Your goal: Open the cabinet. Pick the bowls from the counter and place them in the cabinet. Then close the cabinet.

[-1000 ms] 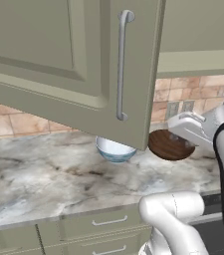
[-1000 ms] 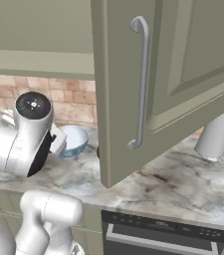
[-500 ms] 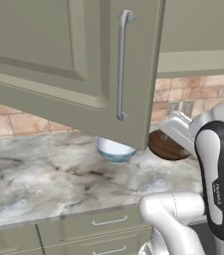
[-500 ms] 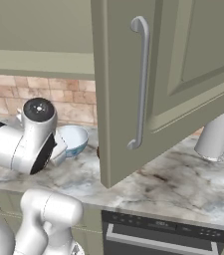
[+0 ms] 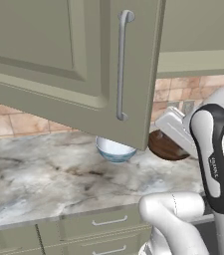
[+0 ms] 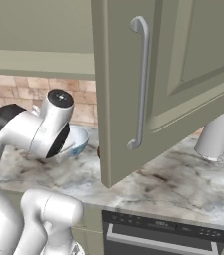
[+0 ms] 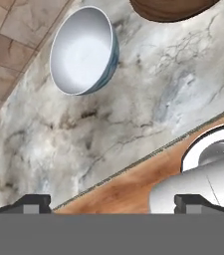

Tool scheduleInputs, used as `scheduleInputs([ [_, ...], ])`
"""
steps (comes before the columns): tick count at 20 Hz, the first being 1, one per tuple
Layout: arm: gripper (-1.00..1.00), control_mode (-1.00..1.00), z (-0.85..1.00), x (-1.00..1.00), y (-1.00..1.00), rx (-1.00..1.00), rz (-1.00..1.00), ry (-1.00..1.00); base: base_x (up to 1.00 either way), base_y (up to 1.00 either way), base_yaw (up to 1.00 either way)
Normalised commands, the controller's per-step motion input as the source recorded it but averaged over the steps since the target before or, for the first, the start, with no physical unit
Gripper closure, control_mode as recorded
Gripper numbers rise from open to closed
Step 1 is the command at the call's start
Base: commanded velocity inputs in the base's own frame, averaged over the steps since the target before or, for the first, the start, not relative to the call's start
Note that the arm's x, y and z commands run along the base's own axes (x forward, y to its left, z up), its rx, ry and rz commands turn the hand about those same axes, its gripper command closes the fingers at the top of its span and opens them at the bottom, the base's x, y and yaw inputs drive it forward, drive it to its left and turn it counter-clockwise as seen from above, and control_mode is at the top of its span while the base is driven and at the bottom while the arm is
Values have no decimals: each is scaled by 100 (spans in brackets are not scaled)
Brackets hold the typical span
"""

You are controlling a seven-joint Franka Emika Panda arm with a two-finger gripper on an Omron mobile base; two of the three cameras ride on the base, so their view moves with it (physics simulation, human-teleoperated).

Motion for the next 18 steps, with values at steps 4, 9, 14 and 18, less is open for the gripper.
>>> scheduleInputs([
  [4, -100, -100, -49, 9, 0, 1, 0, 0, 0, 0, 0],
  [9, -100, -100, -38, 7, 0, 2, 0, -11, 0, 0, 0],
  [14, -100, -100, -22, 30, 0, 4, 0, -2, 0, 0, 0],
  [18, -100, -100, -21, 41, 0, 2, 0, 2, 0, 0, 0],
])
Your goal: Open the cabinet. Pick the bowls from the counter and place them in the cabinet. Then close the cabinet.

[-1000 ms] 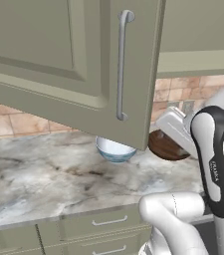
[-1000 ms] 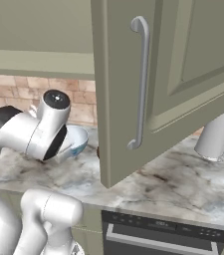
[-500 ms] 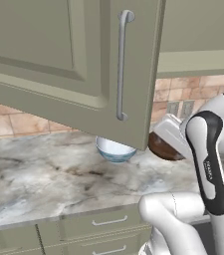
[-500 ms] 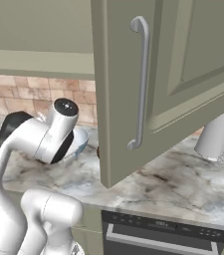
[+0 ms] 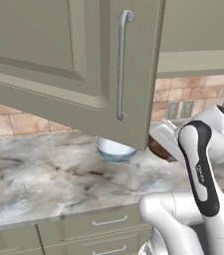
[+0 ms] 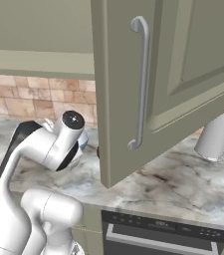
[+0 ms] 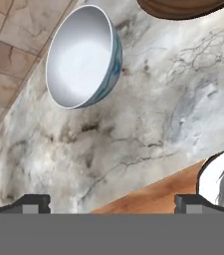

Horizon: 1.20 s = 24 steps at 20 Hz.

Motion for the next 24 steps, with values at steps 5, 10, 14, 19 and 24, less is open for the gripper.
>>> scheduleInputs([
  [5, -100, -100, -20, 46, 1, 0, 0, 7, 0, 0, 0],
  [10, -100, -100, -23, 41, 4, 0, 0, 6, 0, 0, 0],
  [14, -100, -100, -24, 33, 10, 0, 0, 2, 0, 0, 0],
  [19, -100, -100, -25, 35, 13, 0, 0, 2, 0, 0, 0],
  [24, -100, -100, -28, 32, 7, 0, 0, 2, 0, 0, 0],
])
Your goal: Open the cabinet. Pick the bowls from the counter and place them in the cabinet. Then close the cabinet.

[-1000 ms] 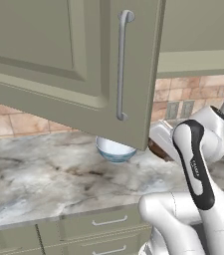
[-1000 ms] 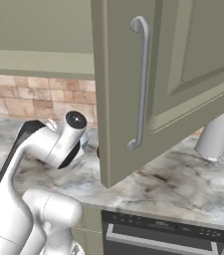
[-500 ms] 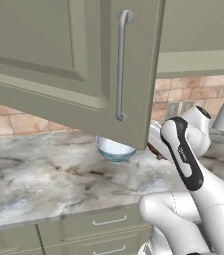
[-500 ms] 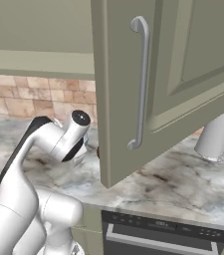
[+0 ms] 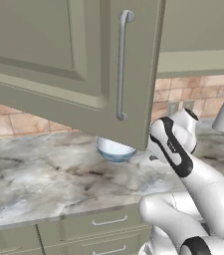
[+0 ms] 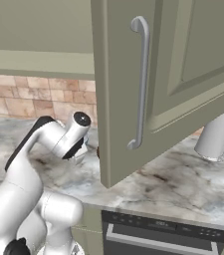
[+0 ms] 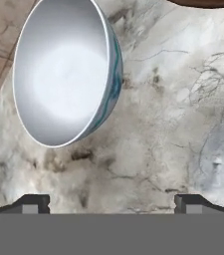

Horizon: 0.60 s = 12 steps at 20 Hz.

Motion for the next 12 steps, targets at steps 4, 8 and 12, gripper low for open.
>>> scheduleInputs([
  [4, -100, -100, -17, 44, 3, 0, 0, 1, 0, 0, 0],
  [8, -100, -100, -24, 40, 3, 0, 0, 0, 0, 0, 0],
  [12, -100, -100, -29, 36, 1, 0, 0, 0, 0, 0, 0],
])
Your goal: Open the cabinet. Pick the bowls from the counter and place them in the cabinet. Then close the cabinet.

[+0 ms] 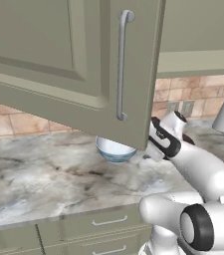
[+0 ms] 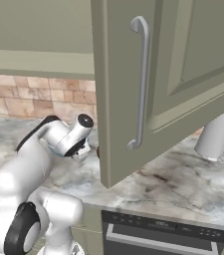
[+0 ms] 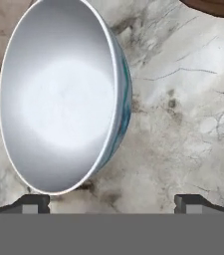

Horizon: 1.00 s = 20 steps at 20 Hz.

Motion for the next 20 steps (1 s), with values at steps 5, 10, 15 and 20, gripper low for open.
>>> scheduleInputs([
  [5, -100, -100, -30, 36, 1, 0, 0, 0, 0, 0, 0],
  [10, -100, -100, -26, 39, 4, 0, 0, 0, 0, 0, 0],
  [15, -100, -100, -29, 37, 6, 0, 0, 1, 0, 0, 0],
  [20, 100, -100, -28, 28, 7, 0, 0, 2, 0, 0, 0],
])
